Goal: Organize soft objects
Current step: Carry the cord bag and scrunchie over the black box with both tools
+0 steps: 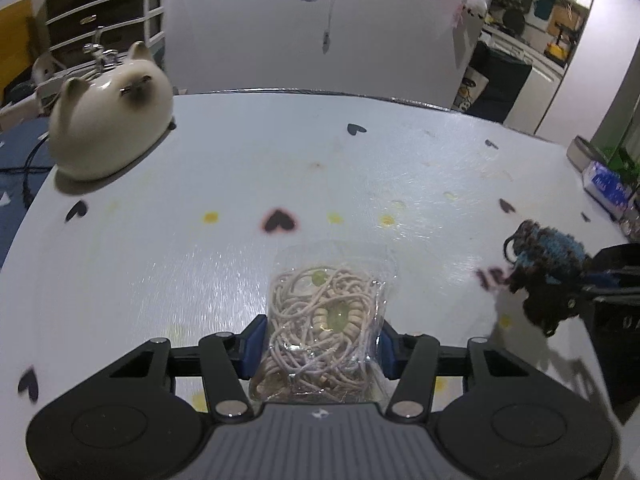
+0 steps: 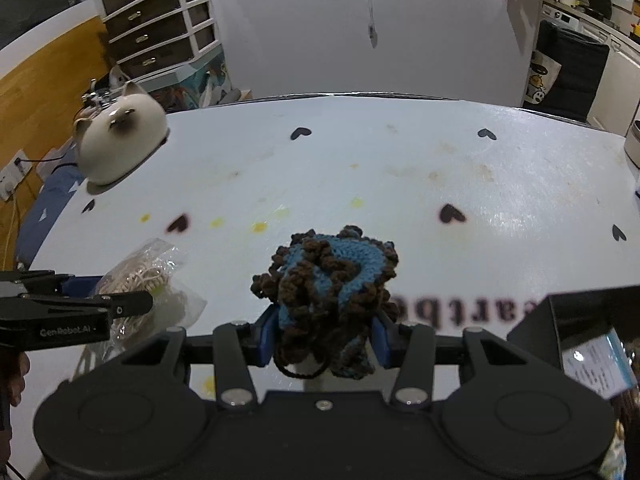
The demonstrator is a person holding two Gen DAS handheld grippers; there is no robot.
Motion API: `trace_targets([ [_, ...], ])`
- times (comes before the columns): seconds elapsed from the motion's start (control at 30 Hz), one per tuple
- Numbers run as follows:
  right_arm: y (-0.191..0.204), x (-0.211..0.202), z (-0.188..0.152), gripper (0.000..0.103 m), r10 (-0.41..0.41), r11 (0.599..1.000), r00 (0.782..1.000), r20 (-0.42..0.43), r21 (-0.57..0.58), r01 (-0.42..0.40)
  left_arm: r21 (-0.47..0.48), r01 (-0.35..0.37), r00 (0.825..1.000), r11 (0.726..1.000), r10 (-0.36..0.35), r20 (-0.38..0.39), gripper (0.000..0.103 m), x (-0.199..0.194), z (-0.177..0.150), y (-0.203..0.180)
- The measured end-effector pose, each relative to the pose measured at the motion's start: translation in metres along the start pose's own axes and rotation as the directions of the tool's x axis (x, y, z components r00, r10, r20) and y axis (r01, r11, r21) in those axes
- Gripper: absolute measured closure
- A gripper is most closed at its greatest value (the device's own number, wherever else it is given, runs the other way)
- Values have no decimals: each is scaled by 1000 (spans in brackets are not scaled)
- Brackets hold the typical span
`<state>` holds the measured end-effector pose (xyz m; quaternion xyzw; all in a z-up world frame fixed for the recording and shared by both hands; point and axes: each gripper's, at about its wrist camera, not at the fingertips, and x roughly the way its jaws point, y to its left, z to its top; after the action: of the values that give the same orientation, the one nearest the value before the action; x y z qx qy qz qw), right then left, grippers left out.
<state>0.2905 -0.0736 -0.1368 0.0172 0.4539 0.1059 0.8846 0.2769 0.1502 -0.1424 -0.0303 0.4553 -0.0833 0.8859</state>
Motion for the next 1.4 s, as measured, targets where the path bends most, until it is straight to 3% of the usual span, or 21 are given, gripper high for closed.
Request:
trace_targets([
  [0.57, -7, -87, -33, 56, 73, 997, 992, 107, -48, -68, -39, 43, 992, 998, -38, 118, 48, -72, -14, -58],
  [0.93, -66, -126, -39, 56, 132, 990, 979, 156, -76, -121, -57, 38, 986, 998, -28, 162, 48, -90, -14, -138],
  [1.4, -178, -155, -46, 56, 124, 992, 974, 188, -40, -119, -7, 87, 982, 996, -85, 169, 48, -65, -2, -256],
])
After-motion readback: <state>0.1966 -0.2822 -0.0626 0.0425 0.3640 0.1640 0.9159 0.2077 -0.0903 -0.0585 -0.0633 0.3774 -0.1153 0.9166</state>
